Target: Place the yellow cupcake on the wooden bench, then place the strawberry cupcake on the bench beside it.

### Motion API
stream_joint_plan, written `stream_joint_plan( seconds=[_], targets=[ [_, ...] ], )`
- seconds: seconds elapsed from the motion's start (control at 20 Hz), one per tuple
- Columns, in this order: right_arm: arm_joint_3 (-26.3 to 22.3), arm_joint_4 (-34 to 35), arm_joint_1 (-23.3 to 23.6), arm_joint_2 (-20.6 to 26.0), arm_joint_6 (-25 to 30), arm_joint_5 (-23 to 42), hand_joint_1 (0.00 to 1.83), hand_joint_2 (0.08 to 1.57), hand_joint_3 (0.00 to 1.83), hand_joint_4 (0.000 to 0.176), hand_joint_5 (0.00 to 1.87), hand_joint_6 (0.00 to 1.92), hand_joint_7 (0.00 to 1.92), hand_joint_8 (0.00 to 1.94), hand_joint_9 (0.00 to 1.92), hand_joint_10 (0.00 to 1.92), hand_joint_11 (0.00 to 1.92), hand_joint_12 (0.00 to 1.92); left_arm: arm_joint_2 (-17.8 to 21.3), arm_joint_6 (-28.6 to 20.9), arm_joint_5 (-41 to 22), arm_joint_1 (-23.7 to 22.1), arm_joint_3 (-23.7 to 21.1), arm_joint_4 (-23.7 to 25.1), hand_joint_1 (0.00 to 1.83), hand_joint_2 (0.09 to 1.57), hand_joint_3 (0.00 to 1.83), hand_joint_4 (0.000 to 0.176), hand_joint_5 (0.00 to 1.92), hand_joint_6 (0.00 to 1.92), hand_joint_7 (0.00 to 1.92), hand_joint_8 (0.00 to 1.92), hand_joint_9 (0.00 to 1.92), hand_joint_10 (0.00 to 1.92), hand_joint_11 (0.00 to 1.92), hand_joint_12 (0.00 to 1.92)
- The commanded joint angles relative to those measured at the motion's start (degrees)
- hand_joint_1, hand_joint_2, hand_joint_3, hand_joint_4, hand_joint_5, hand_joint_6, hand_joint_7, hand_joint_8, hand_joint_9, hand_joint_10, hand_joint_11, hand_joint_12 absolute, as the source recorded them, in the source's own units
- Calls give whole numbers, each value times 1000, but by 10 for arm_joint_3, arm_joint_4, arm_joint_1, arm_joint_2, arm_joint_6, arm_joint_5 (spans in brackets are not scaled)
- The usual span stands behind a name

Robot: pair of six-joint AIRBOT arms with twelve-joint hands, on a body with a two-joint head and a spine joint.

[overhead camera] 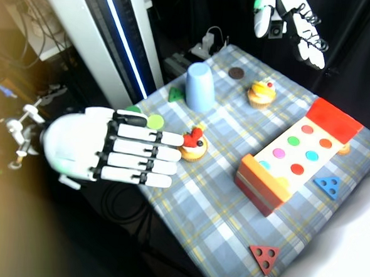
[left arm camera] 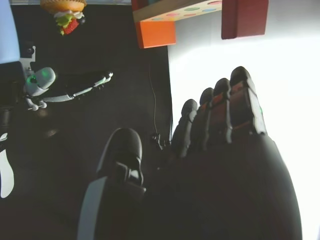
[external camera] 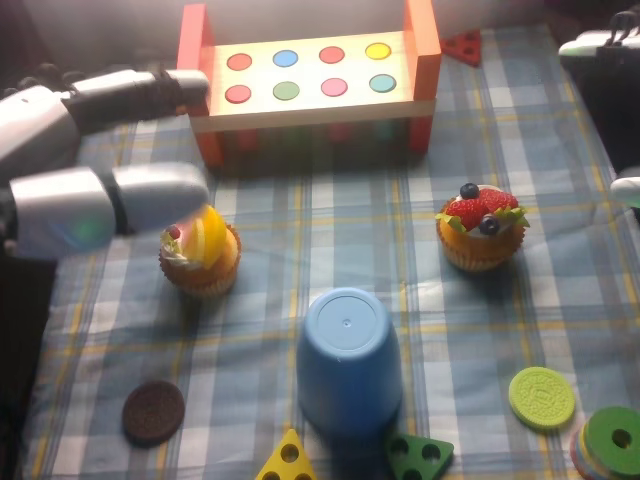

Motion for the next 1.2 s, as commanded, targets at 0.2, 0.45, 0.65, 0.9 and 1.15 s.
stream_joint_plan(
  seconds=[0.2, 0.45, 0.65, 0.9, 1.15],
  targets=[
    [12, -17, 28, -16, 3, 12, 770, 1097, 3, 0, 296, 1, 428, 5, 447, 0, 416, 115, -16, 112, 11, -23, 6, -49, 576, 875, 9, 176, 192, 0, 313, 0, 229, 0, 0, 425],
    [13, -23, 28, -19, 5, 6, 792, 1100, 1, 0, 291, 1, 427, 1, 419, 0, 389, 95, -52, 281, 79, -61, 17, -102, 676, 804, 0, 176, 154, 5, 266, 6, 196, 8, 0, 472],
    [14, -20, 29, -21, 5, 6, 830, 1104, 2, 0, 308, 7, 429, 1, 415, 1, 375, 87, -73, 341, 106, -73, 43, -157, 691, 845, 1, 176, 170, 6, 305, 4, 231, 6, 0, 523],
    [17, -20, 29, -26, 5, 7, 730, 1139, 10, 0, 337, 10, 462, 10, 435, 6, 414, 107, -86, 392, 121, -80, 65, -210, 784, 899, 13, 176, 193, 3, 333, 17, 273, 21, 0, 526],
    [19, -19, 29, -27, 5, 7, 751, 1141, 4, 0, 348, 10, 484, 12, 460, 13, 418, 110, -94, 392, 131, -83, 70, -211, 855, 904, 0, 176, 260, 9, 448, 12, 392, 20, 0, 672]
  ],
)
